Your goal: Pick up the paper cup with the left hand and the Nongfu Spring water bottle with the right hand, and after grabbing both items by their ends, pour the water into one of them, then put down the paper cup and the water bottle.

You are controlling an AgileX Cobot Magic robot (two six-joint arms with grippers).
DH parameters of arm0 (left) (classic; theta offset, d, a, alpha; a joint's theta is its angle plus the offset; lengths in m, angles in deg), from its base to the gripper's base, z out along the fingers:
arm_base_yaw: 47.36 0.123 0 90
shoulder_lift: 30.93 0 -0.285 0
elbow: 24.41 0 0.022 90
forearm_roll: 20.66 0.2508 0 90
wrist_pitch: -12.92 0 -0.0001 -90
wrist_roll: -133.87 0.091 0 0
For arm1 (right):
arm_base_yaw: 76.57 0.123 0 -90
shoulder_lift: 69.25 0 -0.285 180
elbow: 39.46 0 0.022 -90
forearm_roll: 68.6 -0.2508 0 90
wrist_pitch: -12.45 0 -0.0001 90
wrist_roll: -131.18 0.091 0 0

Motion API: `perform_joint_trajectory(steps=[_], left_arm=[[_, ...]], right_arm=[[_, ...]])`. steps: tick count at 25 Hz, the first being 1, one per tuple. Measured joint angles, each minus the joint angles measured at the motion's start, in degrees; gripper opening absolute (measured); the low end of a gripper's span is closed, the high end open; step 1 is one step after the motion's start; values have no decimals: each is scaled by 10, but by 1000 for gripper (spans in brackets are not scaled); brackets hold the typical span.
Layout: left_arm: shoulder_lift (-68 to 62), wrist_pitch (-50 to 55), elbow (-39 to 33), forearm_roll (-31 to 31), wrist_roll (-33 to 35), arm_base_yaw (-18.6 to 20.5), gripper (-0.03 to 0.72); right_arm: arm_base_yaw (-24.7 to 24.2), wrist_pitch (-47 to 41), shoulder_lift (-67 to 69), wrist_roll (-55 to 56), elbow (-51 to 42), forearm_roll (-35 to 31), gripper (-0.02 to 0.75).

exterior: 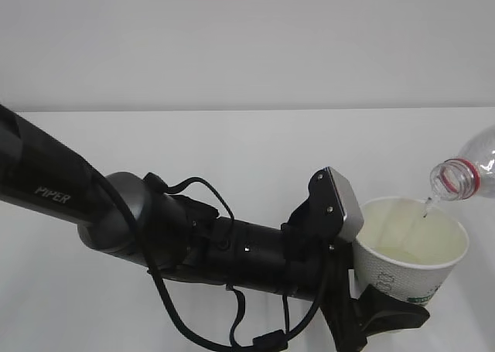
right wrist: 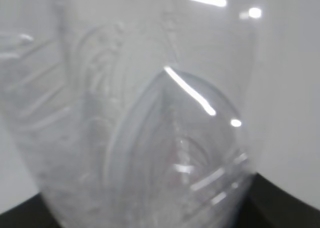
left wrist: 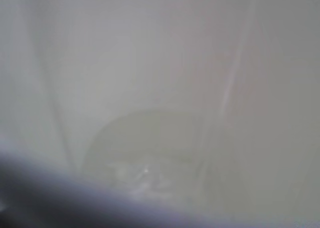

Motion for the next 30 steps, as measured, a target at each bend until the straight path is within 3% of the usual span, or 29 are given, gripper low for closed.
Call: perform_joint_trajectory(steps=[30], left_arm=[[0, 0, 0, 0, 0, 0, 516]], right_arm=[[0, 12, 0, -6, 0, 0, 446]])
